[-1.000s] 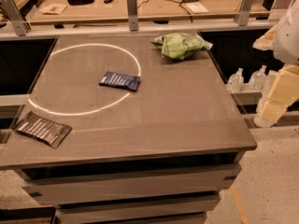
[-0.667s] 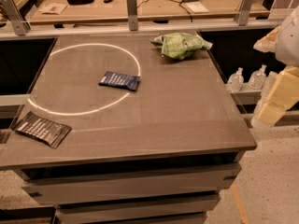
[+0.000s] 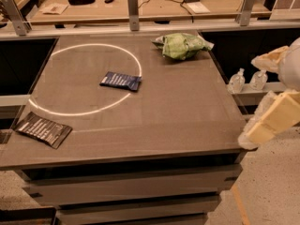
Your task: Move rxbar chocolate near green jalapeno chip bag
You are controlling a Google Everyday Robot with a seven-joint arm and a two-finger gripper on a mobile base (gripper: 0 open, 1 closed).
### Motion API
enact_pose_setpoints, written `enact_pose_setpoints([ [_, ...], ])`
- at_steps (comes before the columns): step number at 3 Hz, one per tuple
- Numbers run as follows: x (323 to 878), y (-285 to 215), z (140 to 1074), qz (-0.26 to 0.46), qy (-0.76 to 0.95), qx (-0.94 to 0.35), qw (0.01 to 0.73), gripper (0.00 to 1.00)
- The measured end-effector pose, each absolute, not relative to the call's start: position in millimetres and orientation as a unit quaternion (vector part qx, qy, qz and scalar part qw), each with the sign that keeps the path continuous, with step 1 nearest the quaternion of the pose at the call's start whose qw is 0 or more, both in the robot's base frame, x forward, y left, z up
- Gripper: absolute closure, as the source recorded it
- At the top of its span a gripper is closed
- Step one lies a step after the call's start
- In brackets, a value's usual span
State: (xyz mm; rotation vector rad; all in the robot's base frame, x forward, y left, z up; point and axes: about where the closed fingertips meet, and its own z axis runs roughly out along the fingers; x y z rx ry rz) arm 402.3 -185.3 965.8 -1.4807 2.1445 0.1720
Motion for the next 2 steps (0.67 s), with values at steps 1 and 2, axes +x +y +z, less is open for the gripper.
enact_pose_setpoints([
  [1,395,-162,949,0.143,0.783,-0.528,0.296,0.00],
  [2,391,-133,933,0.216,0.764,-0.523,0.310,0.00],
])
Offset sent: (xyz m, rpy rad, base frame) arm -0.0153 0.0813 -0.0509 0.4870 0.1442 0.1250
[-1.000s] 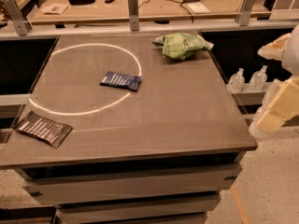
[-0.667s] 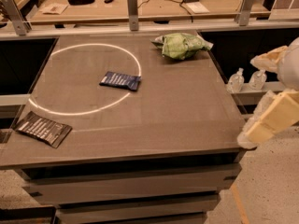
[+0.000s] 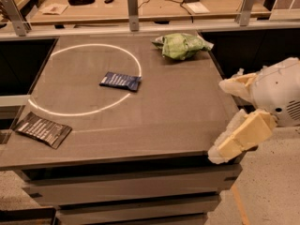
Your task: Move rxbar chocolate near green jalapeno chip bag
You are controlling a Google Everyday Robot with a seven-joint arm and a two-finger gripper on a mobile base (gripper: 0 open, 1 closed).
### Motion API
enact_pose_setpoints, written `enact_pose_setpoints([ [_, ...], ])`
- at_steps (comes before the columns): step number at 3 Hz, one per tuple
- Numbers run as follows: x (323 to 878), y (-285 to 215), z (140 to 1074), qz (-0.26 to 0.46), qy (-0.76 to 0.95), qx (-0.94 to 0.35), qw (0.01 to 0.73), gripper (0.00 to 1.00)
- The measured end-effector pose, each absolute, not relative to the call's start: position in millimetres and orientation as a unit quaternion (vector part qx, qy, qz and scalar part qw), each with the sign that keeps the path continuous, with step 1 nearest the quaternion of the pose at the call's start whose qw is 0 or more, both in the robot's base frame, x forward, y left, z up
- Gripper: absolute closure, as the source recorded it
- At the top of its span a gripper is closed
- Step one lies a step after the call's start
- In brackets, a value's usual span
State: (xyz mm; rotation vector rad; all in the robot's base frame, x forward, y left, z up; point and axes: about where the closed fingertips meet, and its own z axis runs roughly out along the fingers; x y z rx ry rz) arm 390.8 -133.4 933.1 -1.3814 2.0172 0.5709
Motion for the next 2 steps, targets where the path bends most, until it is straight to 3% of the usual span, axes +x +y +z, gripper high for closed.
enact_pose_setpoints([
  [2,386,-82,927,0.309,0.729,-0.515,0.327,0.00],
])
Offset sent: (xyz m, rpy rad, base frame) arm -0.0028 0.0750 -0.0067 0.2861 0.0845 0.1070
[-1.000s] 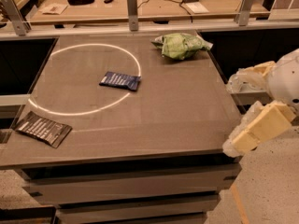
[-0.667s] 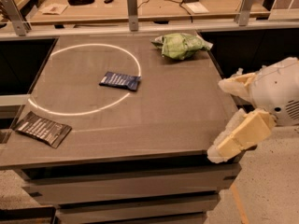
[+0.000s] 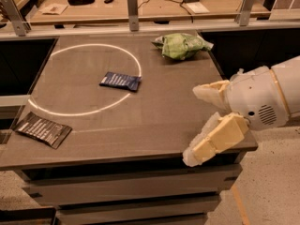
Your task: Move rxbar chocolate near green jalapeno chip bag
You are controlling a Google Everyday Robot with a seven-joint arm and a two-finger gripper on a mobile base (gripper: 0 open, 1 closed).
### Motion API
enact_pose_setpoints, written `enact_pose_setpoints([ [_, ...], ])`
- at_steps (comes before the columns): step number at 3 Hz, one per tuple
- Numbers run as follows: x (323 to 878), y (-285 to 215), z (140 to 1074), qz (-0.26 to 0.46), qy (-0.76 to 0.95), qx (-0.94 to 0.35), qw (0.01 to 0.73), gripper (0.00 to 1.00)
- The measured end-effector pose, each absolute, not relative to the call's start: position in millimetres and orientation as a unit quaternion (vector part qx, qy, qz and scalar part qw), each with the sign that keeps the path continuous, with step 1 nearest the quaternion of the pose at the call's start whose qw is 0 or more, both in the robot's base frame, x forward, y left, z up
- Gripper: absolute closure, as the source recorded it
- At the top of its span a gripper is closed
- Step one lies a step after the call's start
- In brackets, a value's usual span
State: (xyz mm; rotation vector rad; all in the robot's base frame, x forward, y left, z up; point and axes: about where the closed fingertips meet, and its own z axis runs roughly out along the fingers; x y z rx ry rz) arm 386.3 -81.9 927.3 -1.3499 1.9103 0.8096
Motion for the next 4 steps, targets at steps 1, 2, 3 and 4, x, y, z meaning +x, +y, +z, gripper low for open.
enact_pose_setpoints([
  [1,386,-82,927,0.309,0.729,-0.515,0.327,0.00],
  [2,380,-49,929,0.324,0.717,-0.524,0.326,0.00],
  [3,366,2,927,0.337,0.711,-0.519,0.333,0.00],
  [4,354,58,919,0.345,0.714,-0.502,0.346,0.00],
])
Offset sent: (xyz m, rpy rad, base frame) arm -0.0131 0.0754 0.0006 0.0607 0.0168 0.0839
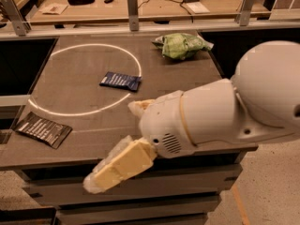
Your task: Move rxbar chocolate near green jalapeno chip bag
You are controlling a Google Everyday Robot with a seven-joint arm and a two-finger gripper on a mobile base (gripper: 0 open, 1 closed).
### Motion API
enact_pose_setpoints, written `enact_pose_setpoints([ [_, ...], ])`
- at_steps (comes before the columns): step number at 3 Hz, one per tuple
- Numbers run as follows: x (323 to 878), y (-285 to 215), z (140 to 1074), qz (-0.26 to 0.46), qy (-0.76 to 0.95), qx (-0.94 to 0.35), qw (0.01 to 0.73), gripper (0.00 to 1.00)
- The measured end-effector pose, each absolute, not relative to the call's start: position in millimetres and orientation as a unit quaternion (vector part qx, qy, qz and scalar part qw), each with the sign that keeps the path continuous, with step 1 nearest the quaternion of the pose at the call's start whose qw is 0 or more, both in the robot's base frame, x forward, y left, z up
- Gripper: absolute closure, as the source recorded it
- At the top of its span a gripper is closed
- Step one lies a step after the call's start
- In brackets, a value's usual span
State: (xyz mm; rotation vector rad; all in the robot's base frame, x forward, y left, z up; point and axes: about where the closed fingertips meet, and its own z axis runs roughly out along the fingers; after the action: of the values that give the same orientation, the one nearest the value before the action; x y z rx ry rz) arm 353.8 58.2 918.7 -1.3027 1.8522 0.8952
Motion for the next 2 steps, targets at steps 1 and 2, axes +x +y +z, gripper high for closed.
enact_pose_setpoints([
  [1,354,135,908,0.362,0.708,-0.488,0.361,0.00],
  [2,362,176,902,0.369,0.700,-0.485,0.372,0.00],
])
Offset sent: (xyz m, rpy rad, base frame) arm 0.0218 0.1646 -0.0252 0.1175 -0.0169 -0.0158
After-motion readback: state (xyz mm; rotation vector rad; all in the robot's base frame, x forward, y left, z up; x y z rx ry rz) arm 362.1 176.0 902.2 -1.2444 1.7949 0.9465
